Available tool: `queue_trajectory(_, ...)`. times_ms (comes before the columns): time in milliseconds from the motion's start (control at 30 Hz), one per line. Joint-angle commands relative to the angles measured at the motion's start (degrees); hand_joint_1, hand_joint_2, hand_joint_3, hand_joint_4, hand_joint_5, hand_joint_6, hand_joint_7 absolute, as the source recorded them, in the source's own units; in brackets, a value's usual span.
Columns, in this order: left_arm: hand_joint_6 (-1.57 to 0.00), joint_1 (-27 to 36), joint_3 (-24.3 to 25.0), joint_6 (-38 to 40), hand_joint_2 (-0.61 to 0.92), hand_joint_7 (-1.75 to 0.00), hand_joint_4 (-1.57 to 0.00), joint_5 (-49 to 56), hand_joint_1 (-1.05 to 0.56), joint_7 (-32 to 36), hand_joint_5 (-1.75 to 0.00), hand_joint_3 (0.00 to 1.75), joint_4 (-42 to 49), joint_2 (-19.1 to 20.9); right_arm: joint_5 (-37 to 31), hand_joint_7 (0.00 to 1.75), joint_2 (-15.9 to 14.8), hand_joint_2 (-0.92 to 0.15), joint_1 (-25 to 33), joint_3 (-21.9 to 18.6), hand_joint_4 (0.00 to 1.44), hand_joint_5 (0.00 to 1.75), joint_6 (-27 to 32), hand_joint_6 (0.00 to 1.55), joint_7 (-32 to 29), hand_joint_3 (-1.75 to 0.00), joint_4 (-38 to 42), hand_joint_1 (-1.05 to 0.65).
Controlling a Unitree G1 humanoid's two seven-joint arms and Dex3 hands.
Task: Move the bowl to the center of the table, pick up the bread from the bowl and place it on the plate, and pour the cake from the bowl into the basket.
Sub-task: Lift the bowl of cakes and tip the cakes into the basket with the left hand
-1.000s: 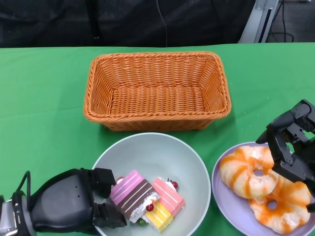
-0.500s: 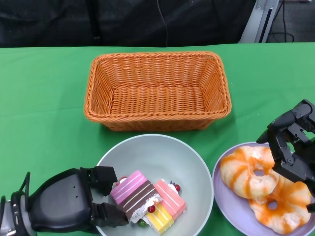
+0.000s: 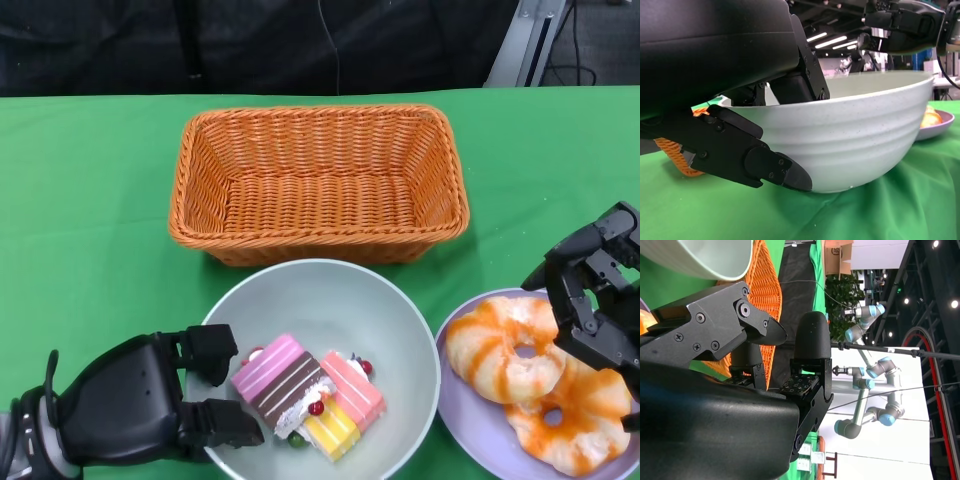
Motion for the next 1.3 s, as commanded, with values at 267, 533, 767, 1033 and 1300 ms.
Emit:
queue_trajectory(267,-0.7,-1.89,-1.01,0.76,0.92,-1.25,-0.57,-0.35,-0.31,4.57,-1.75,0.13,2.14,0.35,0.95,1.35,-0.02,-0.68,0.09,-0.77,0.72,1.67,-0.17,0.6,0.12,-0.97,-0.7,-0.07)
queue_trajectory(533,-0.74,-1.88,-0.73,2.15,0.92,-1.17,-0.57,-0.39,-0.32,6.57,-1.75,0.07,2.65,0.08,1.11,1.34,0.01,-0.67,0.21,-0.58,0.72,1.67,-0.16,0.6,0.18,-0.99,-0.68,-0.07)
queue_trajectory(767,-0.59,-2.08,-0.35,2.63,0.92,-1.55,-0.61,-0.76,-0.22,10.5,-1.75,0.2,2.8,-0.32,0.91,1.36,-0.02,-0.65,0.24,-0.34,0.73,1.68,0.22,0.6,0.07,-1.02,-0.8,-0.06)
queue_trajectory(1033,-0.53,-0.9,2.24,-0.98,0.91,-1.75,-0.66,-4.63,-0.13,10.3,-1.75,0.3,-0.27,0.96,0.07,1.34,0.12,-0.65,0.05,-0.58,0.72,1.68,-0.83,0.61,-0.41,-1.02,-0.13,-0.05)
queue_trajectory(1300,-0.56,1.58,6.56,-6.2,0.63,-1.75,-0.65,-9.82,-0.12,6.66,-1.75,0.93,-5.3,2.58,0.03,1.35,0.14,-0.67,-0.26,-0.75,0.72,1.68,-1.03,0.6,-0.14,-1.0,0.52,-0.05)
